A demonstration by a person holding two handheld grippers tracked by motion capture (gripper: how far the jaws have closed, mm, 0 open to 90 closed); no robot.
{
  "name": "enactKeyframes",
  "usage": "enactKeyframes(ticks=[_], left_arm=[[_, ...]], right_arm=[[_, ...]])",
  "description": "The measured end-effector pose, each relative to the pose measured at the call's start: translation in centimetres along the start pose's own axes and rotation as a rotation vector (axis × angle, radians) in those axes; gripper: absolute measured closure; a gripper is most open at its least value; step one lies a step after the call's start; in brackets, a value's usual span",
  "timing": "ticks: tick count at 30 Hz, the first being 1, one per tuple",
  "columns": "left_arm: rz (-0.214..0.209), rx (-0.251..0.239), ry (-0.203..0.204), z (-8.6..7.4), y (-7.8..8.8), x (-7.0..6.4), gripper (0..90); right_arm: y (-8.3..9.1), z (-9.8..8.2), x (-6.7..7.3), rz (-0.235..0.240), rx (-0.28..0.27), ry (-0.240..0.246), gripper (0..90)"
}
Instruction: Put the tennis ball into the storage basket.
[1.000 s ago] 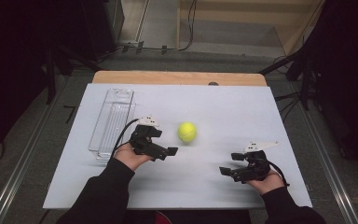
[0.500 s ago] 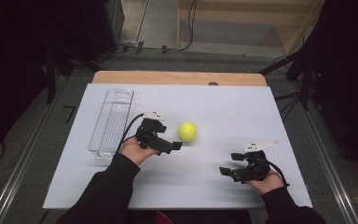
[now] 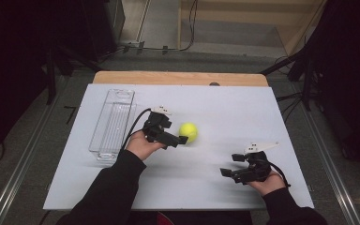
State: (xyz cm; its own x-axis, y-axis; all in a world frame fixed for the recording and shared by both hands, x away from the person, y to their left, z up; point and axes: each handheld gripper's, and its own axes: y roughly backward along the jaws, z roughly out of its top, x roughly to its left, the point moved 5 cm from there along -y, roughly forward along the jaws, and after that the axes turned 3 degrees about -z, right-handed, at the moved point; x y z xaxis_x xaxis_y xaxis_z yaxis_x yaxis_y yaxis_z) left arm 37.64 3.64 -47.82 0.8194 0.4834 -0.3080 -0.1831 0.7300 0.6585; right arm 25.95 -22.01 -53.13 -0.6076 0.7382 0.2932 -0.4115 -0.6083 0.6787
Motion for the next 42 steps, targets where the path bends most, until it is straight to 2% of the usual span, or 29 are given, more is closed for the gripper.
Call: enactKeyframes(ticks=[13, 15, 24, 28, 34, 42], left_arm=[[0.014, -0.023, -0.025, 2.4, -1.0, 0.5, 1.2], [0.024, -0.009, -0.040, 2.8, -1.4, 0.6, 2.4], [0.009, -0.022, -0.037, 4.1, -2.0, 0.7, 2.4], [0.022, -0.024, -0.057, 4.9, -2.7, 0.6, 2.4], [0.005, -0.003, -0.062, 4.9, -3.9, 0.4, 2.4], [0.011, 0.010, -0.058, 4.4, -4.5, 0.6, 2.4]], right_arm=[[0.0, 0.0, 0.0, 0.000, 0.004, 0.000, 13.6], [0.0, 0.0, 0.0, 0.000, 0.006, 0.001, 13.6], [-0.1, -0.1, 0.0, -0.003, 0.006, 0.001, 13.6], [-0.1, 0.0, 0.0, -0.003, 0.005, 0.002, 13.6], [-0.1, -0.1, -0.1, -0.005, 0.005, 0.004, 13.6], [0.0, -0.1, -0.1, -0.007, 0.004, 0.005, 13.6]])
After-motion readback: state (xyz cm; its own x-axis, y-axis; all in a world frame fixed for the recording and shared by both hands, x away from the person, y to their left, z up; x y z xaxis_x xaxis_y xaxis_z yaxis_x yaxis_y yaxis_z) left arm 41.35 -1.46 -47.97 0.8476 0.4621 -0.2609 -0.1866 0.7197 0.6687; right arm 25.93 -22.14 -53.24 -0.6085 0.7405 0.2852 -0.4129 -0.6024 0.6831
